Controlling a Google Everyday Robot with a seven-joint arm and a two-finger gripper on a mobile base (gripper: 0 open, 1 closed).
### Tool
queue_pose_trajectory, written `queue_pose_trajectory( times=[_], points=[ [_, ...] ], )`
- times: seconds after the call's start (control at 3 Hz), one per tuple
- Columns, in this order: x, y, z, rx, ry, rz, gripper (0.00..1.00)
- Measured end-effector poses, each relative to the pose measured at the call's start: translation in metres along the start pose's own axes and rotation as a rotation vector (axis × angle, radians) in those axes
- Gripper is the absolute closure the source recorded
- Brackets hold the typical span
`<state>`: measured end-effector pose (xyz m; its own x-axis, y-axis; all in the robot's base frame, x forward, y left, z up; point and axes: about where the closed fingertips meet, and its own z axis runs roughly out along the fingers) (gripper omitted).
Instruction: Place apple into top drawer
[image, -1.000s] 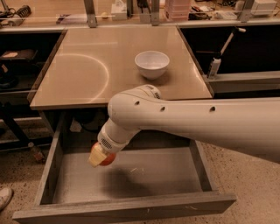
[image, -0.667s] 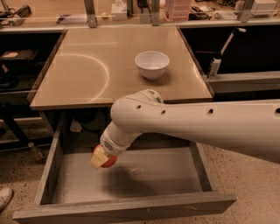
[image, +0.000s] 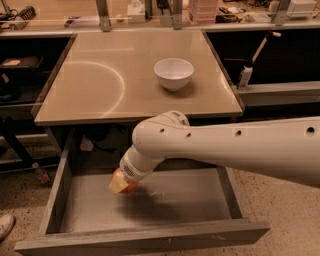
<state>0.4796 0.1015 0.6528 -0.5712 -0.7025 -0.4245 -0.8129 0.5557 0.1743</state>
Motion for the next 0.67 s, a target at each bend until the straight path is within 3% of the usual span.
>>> queue_pose_trajectory(
  times=[0.67],
  points=[
    [0.011, -0.01, 0.026, -0.033, -0.026, 0.029, 1.0]
  ],
)
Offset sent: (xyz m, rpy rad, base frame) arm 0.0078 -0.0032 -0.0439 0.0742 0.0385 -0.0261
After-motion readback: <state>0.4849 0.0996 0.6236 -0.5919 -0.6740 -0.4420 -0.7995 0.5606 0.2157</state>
